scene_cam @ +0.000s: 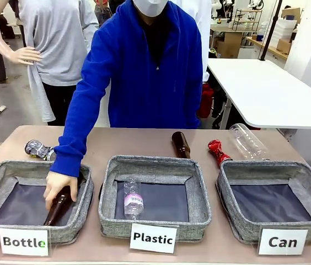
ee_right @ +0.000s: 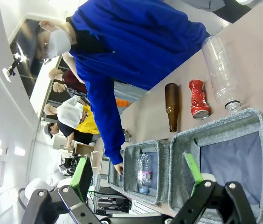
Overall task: Sort the can waste into the basket.
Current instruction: Pick up the can waste from the table and place it in the right Fabric basket.
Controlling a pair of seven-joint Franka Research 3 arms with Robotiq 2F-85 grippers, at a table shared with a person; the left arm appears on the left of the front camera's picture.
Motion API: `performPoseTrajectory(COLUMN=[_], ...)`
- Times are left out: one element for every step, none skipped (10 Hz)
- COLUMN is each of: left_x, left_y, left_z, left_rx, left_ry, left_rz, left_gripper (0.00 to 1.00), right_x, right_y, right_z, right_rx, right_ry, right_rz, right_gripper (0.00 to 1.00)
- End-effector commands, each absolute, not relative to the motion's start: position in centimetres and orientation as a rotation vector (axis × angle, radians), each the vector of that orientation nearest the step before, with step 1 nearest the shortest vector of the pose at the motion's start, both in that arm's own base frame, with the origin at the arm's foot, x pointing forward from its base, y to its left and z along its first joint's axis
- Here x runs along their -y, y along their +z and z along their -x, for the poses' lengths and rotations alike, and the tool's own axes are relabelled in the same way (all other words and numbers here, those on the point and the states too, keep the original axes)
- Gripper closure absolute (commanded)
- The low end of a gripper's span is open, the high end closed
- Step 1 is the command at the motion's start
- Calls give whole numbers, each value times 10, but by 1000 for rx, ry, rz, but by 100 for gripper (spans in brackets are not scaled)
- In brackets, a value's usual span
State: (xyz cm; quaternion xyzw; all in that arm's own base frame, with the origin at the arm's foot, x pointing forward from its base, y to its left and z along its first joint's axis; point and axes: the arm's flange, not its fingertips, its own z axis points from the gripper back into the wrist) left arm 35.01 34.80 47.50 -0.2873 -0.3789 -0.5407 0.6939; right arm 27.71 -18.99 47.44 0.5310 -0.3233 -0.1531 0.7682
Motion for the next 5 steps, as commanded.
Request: performPoseTrajectory(left_x=[-337,-332,-324,-316,-303], left_y=[467,466,466,468,470], left_z=[-345,-351,-361,-369,-380], left_rx=[896,883,849,823,788], left_ry=[-1258,-1298,-1319,-1345,-1379], left_rz=[653,668,677,684,682], left_gripper=[0,0,0,0,0], right_x=[191,191,191,191,191], right_y=[475,475,475,475,475], right_z=[-280,-280,-280,-280,-280], right_rx=[738,738,738,738,738], right_ry=[-311,-311,-311,-311,-311], right_rz=[-1163,-1163,-1163,-1163,-1163], right_gripper=[0,0,0,0,0])
